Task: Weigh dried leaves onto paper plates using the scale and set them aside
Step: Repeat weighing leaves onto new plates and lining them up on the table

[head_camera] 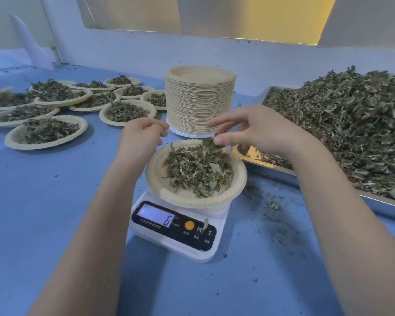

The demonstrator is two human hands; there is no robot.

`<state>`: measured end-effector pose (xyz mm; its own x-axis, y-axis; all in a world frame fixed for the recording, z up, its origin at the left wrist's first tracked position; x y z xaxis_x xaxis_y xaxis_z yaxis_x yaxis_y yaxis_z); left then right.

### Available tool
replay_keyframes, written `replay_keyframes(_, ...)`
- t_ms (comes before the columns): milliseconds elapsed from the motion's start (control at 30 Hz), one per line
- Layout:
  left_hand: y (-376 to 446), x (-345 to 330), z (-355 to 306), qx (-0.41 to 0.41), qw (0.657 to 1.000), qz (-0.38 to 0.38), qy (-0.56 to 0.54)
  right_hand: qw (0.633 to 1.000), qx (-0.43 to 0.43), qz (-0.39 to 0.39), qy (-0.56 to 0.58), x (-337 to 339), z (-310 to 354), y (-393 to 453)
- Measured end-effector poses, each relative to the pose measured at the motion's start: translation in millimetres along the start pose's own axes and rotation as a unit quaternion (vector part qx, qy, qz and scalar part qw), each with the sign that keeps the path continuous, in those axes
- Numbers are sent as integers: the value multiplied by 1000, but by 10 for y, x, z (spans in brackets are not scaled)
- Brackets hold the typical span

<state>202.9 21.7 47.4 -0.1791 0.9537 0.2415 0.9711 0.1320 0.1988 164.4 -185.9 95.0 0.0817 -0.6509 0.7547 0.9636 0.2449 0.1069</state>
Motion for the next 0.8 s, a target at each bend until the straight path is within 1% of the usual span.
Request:
replay_keyframes(167, -22, -23, 94, 21, 1000, 9, 5, 999, -6, -42, -23, 23, -69, 25)
replay_keyframes(267, -29, -12, 122, 33, 999, 10, 0, 997, -2, -75, -18, 58, -76, 31)
replay_keyframes(333, -33, -3, 129, 36, 999, 11, -3, 996, -3, -83, -12, 70, -88, 31)
replay_keyframes(467, -37, 24, 148, 44, 999, 2, -7, 997, -12, -79, -22, 75, -141, 28)
replay_keyframes(633, -42, -11, 152, 45, 999, 9, 6, 997, -21, -66, -22, 75, -202, 50)
replay_keyframes(800, -42, -39, 157, 50, 998, 11, 21, 999, -18, -38, -24, 5, -174, 58)
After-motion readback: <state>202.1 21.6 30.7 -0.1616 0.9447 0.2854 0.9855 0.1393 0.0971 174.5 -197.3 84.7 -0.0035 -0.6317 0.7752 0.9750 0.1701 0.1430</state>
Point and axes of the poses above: each hand's wrist, its own y-axis towards the middle knuckle, its own x-axis out of the back of the hand, z = x × y, the point moved 6 cm from there along y, towards the middle knuckle, and after that the axes turned 2 degrees about -x, right-handed, at the moved point
